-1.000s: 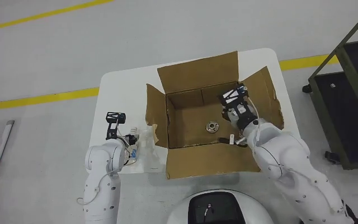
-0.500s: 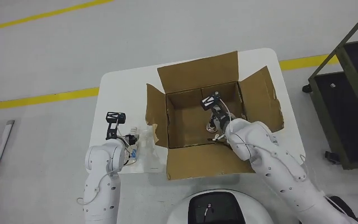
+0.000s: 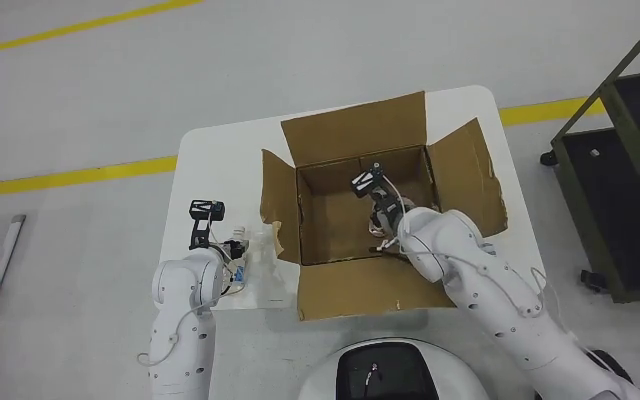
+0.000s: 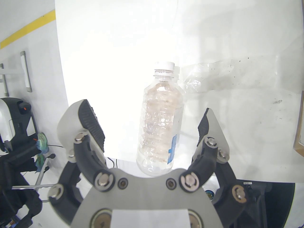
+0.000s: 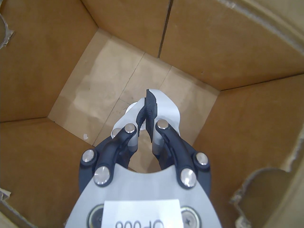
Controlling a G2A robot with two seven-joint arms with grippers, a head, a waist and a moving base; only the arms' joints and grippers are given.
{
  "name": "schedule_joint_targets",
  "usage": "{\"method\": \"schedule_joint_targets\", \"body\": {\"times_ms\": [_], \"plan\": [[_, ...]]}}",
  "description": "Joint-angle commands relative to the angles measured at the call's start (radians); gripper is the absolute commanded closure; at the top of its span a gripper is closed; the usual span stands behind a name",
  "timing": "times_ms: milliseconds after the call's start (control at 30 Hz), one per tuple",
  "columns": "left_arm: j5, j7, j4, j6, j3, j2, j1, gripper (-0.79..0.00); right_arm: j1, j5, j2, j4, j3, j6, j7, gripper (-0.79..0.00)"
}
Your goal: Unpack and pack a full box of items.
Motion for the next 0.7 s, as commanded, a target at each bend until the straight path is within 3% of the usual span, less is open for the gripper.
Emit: {"method": "schedule_joint_targets", "body": {"times_ms": [0, 67, 200, 233, 267, 333, 367, 667], "plan": [[0.0, 0.0, 0.0, 0.0, 0.0, 0.0, 0.0, -0.785, 0.03, 0.013, -0.006, 0.001, -0.012, 0.003, 0.063, -0.148], [0.0, 0.0, 0.0, 0.0, 0.0, 0.0, 0.0, -0.785, 0.064, 0.015, -0.014, 0.012, -0.031, -0.001, 0.123, -0.234], [0.0, 0.0, 0.0, 0.0, 0.0, 0.0, 0.0, -0.785, 0.128, 0.042, -0.03, 0.075, -0.061, -0.005, 0.217, -0.489], [0.0, 0.0, 0.0, 0.0, 0.0, 0.0, 0.0, -0.785, 0.141, 0.048, -0.033, 0.092, -0.065, 0.003, 0.228, -0.597], [0.0, 0.0, 0.0, 0.0, 0.0, 0.0, 0.0, -0.785, 0.151, 0.049, -0.037, 0.113, -0.069, 0.012, 0.243, -0.64], [0.0, 0.0, 0.0, 0.0, 0.0, 0.0, 0.0, -0.785, 0.166, 0.041, -0.043, 0.135, -0.076, 0.03, 0.234, -0.628], [0.0, 0.0, 0.0, 0.0, 0.0, 0.0, 0.0, -0.785, 0.169, 0.041, -0.045, 0.153, -0.079, 0.037, 0.241, -0.677], [0.0, 0.0, 0.0, 0.0, 0.0, 0.0, 0.0, -0.785, 0.19, 0.066, -0.066, 0.249, -0.108, 0.03, 0.252, -0.573]]}}
